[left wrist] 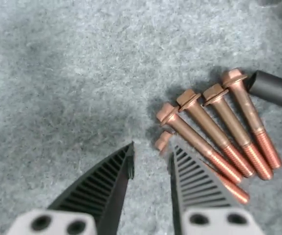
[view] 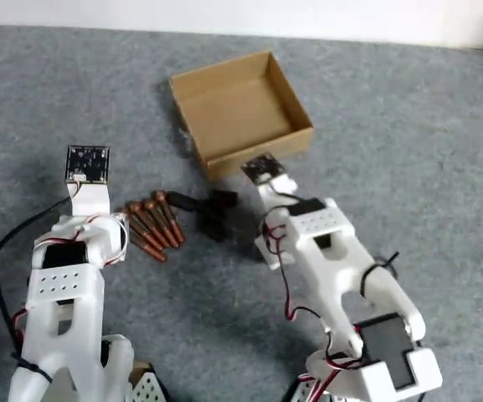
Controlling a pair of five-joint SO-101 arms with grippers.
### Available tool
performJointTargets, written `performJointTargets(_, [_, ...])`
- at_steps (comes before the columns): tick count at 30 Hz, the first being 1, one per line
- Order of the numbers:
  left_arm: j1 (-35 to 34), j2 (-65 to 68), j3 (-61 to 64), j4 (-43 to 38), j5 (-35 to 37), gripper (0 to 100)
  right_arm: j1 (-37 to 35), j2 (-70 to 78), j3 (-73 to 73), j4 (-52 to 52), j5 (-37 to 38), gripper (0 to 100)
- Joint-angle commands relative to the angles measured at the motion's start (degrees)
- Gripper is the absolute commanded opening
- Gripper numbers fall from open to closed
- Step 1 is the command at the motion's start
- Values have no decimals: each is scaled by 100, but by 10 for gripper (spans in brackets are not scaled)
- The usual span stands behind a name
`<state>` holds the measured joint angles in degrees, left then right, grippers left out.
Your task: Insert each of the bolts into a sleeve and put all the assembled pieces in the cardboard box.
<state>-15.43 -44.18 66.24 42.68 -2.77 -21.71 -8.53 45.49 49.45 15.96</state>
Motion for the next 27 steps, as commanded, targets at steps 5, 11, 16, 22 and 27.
performJointTargets(5, [-13, -31, -22, -114, 26, 123, 242, -215, 277, 4, 88, 140])
performJointTargets(11, [-13, -31, -22, -132, 26, 123, 242, -215, 277, 48, 88, 260])
performJointTargets(16, [-13, -31, -22, -132, 26, 123, 242, -215, 295, -453, 70, 256])
performJointTargets(22, [-13, -31, -22, -132, 26, 123, 215, -207, 268, -462, -114, 256])
performJointTargets(27, [-13, -31, -22, -132, 26, 123, 207, -207, 268, -708, -677, 256])
